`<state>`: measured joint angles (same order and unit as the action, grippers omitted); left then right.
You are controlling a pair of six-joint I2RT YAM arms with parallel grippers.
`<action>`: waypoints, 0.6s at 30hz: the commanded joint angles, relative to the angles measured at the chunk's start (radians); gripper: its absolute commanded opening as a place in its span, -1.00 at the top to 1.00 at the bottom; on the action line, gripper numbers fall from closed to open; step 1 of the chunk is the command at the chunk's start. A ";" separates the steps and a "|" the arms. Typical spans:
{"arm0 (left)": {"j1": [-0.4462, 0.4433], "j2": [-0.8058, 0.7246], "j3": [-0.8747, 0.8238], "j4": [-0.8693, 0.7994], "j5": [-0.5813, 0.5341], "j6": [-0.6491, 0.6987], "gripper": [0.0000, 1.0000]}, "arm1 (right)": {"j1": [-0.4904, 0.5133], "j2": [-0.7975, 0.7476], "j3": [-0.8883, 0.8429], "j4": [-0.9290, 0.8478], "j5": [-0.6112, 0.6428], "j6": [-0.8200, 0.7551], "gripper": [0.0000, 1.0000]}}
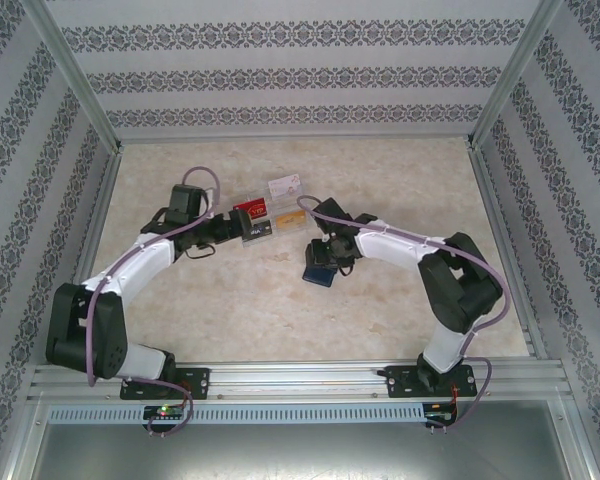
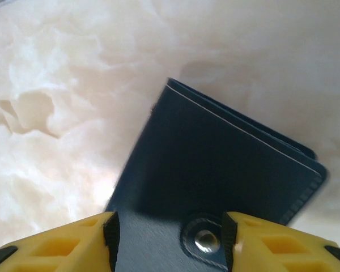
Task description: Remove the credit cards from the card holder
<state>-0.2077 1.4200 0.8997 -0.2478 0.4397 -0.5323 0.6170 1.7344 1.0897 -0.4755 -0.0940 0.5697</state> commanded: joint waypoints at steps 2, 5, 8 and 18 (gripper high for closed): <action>-0.112 0.078 0.054 -0.025 0.074 -0.056 -0.81 | -0.048 -0.101 -0.038 -0.032 0.033 0.062 -0.01; -0.187 0.161 0.079 0.014 0.119 -0.109 -0.67 | -0.090 -0.105 -0.088 -0.005 0.022 0.139 0.16; -0.248 0.239 0.114 0.037 0.146 -0.142 -0.52 | -0.113 -0.085 -0.114 0.010 -0.003 0.172 0.35; -0.357 0.439 0.262 -0.005 0.154 -0.165 -0.21 | -0.128 -0.038 -0.136 0.019 -0.017 0.162 0.60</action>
<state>-0.5522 1.8275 1.1248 -0.2386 0.5766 -0.6716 0.4988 1.6657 0.9600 -0.4603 -0.0956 0.7307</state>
